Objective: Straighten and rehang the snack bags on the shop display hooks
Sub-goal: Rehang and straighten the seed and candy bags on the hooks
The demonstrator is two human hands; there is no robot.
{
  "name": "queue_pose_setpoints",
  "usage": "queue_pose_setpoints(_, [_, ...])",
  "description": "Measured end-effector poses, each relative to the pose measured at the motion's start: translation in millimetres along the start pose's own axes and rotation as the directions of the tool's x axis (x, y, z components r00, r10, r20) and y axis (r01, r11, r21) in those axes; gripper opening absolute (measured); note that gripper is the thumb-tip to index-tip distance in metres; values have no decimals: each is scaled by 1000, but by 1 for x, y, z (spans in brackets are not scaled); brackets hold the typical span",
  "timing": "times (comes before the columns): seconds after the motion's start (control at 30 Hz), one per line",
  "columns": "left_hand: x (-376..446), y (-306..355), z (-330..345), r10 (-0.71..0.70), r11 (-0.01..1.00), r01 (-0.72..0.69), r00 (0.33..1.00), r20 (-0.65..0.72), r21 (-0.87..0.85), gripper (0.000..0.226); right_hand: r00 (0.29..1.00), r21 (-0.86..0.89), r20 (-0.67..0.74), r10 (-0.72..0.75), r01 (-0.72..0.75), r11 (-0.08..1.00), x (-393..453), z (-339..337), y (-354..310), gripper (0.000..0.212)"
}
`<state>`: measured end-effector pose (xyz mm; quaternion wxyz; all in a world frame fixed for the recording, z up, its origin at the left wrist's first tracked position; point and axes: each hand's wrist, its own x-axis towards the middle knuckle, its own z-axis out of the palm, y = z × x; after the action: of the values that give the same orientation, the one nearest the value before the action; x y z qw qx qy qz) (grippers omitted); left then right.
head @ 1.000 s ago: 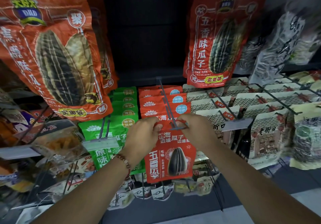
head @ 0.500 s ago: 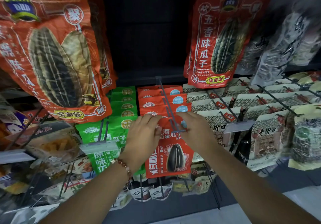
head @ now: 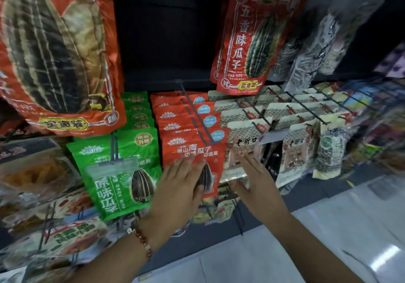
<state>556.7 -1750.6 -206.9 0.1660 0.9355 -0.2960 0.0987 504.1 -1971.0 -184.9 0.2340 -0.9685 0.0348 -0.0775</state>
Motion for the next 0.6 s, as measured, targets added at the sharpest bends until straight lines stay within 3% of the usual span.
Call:
queue_pose_setpoints(0.27, [2,36,27,39,999,-34,987,158,-35,69,991,-4,47,128,-128,992,-33,-2,40,64])
queue_pose_setpoints(0.6, [55,116,65,-176,983,166,969,170,75,68,990,158,136,46,-67,985,-14,-39,169,63])
